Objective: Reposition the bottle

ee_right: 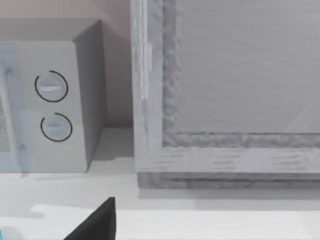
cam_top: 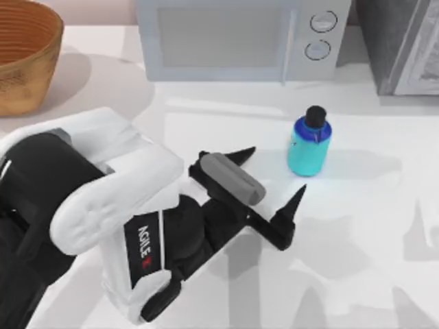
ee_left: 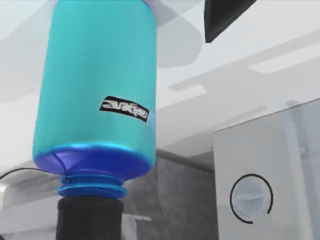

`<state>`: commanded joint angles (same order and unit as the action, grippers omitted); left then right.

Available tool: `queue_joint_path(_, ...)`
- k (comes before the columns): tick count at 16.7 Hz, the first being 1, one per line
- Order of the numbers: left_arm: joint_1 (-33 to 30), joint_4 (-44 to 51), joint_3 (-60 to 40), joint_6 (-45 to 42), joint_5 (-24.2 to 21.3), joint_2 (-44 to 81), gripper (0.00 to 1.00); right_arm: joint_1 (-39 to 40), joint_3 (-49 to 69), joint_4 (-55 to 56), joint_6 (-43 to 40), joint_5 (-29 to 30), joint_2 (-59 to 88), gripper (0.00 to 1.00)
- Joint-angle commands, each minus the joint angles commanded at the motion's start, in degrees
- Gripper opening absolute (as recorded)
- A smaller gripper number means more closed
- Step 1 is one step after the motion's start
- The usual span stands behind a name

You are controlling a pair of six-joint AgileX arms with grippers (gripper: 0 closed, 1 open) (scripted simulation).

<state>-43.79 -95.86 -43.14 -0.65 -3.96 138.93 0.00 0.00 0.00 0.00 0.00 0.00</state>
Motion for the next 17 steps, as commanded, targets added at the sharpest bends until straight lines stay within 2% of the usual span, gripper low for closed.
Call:
queue_joint_path(7, 0.06, 1.69, -2.03, 0.01, 0.01, 0.57, 1.00, 0.00, 0.00, 0.00, 0.00, 0.00, 0.00, 1.00)
queue_joint_path(14, -0.65, 15.19, -21.38, 0.08, 0.58, 5.87, 1.00, 0.00, 0.00, 0.00, 0.00, 0.00, 0.00, 1.00)
queue_joint_path(17, -0.78, 18.92, -25.83, 0.09, 0.72, 6.86, 1.00, 0.00, 0.00, 0.00, 0.00, 0.00, 0.00, 1.00)
